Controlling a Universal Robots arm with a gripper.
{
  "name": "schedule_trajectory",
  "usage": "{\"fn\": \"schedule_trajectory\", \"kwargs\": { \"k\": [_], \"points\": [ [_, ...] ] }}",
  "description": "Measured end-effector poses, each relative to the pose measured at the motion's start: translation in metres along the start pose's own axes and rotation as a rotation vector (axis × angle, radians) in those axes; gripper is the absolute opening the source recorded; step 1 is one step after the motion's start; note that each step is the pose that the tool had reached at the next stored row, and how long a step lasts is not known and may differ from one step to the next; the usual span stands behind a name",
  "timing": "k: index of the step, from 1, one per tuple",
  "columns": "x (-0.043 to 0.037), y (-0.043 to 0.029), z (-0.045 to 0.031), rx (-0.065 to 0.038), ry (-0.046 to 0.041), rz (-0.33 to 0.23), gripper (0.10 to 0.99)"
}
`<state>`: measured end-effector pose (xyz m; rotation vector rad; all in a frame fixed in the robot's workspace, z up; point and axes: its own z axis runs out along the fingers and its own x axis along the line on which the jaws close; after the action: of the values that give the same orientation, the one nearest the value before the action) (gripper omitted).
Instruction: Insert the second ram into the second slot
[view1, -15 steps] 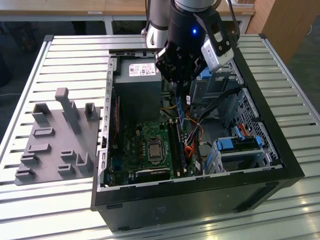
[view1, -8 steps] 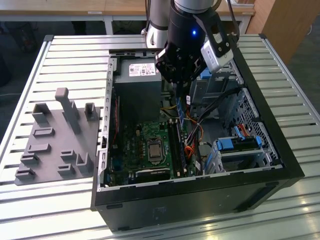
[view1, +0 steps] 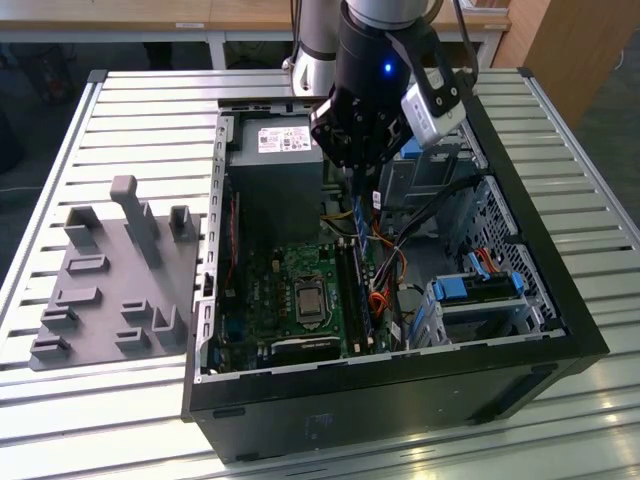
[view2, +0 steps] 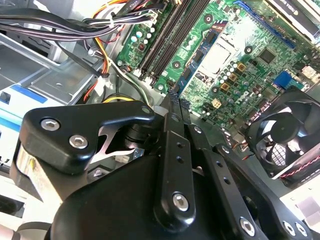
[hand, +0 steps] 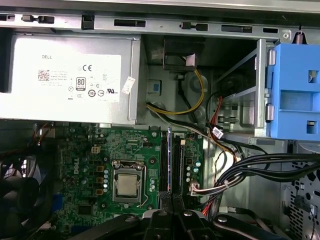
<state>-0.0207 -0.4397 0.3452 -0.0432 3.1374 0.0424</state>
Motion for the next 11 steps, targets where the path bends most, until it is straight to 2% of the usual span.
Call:
{"fn": "schedule_trajectory", "kwargs": {
  "k": [9,11],
  "points": [
    [0.0000,-0.0001,0.0012,0.000,0.0000,0.000,0.114],
    [0.0000,-0.0001,0.0045,0.000,0.0000,0.000,0.114]
  ]
}}
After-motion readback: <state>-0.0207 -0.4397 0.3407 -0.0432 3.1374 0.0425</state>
